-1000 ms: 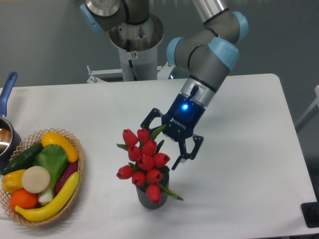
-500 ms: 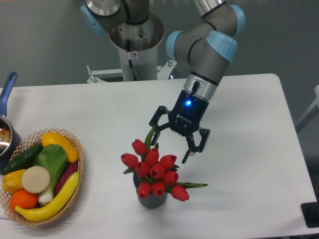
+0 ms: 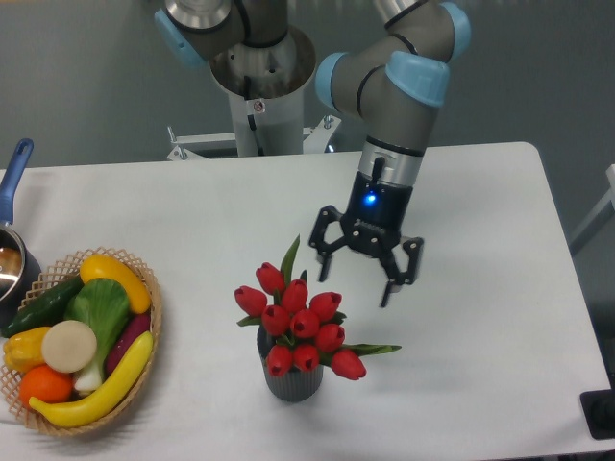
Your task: Insert the flowers into the vase
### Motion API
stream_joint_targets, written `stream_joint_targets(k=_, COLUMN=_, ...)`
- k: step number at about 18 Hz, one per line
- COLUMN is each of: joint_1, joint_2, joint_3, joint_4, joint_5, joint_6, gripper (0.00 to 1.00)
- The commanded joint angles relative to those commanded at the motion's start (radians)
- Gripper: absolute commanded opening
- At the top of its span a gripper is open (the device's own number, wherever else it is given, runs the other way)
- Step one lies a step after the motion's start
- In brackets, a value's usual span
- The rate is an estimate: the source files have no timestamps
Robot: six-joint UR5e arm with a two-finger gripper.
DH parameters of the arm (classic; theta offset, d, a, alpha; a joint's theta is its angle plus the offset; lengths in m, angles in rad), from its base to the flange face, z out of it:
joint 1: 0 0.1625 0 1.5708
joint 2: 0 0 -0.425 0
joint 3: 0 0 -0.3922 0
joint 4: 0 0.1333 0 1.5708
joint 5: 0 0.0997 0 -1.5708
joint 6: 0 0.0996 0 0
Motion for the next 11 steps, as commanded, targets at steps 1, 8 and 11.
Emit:
stream_joint_targets(k=1, joint_1=0.009, joint_2=0.008, joint_3=-0.008, joint_4=-0.003, joint_5=0.052, joint_6=0.002, gripper=1.0)
stream_joint_targets(k=8, joint_1=0.152, joint_2=0.069, joint_3=-0.012, joint_4=-0.26, joint_5=0.283, joint_6=0.15, gripper=1.0)
stream_joint_targets(k=11, joint_1=0.209, joint_2=0.078, joint_3=-0.011, joint_4=-0.328, joint_5=0.281, joint_6=0.209, gripper=1.0)
